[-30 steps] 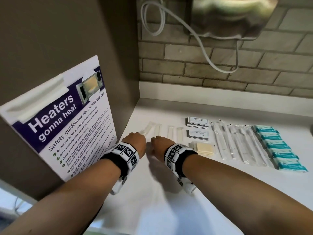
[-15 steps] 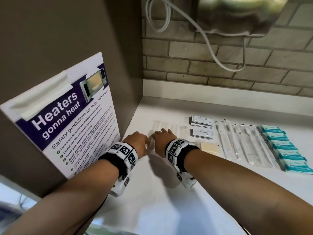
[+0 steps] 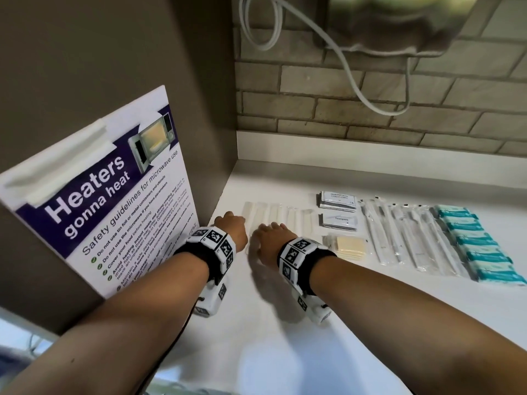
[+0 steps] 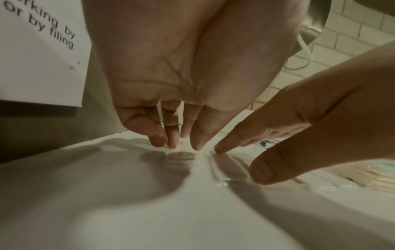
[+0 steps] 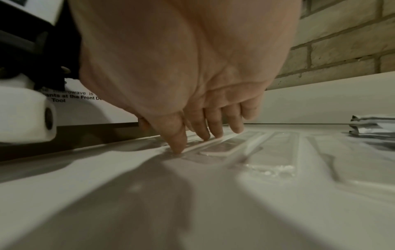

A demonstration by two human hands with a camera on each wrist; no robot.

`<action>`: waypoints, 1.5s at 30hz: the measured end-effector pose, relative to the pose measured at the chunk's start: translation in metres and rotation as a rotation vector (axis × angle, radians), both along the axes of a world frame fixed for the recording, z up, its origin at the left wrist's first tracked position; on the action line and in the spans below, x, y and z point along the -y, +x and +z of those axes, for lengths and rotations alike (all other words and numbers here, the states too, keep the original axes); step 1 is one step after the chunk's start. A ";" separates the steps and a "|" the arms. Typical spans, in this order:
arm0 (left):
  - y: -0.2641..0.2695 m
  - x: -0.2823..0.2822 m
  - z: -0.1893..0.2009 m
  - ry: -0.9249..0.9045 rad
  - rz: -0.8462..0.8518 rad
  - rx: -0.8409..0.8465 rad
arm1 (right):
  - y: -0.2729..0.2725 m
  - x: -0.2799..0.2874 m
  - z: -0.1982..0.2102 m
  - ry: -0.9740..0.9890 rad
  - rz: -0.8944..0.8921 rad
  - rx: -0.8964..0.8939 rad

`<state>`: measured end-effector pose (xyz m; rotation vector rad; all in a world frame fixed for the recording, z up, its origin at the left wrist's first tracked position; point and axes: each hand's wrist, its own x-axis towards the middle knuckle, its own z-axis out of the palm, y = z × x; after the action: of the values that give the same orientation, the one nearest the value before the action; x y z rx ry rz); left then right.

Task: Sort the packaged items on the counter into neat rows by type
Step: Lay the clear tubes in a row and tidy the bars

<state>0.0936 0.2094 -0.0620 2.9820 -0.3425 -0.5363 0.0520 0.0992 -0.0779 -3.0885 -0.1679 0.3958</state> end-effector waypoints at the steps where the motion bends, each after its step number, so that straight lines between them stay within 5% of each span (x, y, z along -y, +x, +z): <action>1: 0.000 -0.001 -0.001 -0.032 0.006 0.008 | 0.000 0.000 0.000 0.001 0.002 0.000; 25: -0.005 -0.026 -0.025 -0.016 -0.110 0.154 | 0.009 -0.007 -0.010 -0.043 -0.017 -0.014; 45: 0.002 -0.027 -0.031 -0.103 -0.033 0.155 | 0.013 -0.006 -0.014 0.026 -0.053 -0.049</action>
<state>0.0952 0.2367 -0.0931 2.9292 -0.4184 -0.2816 0.0649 0.1054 -0.0923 -3.0466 -0.0887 0.4629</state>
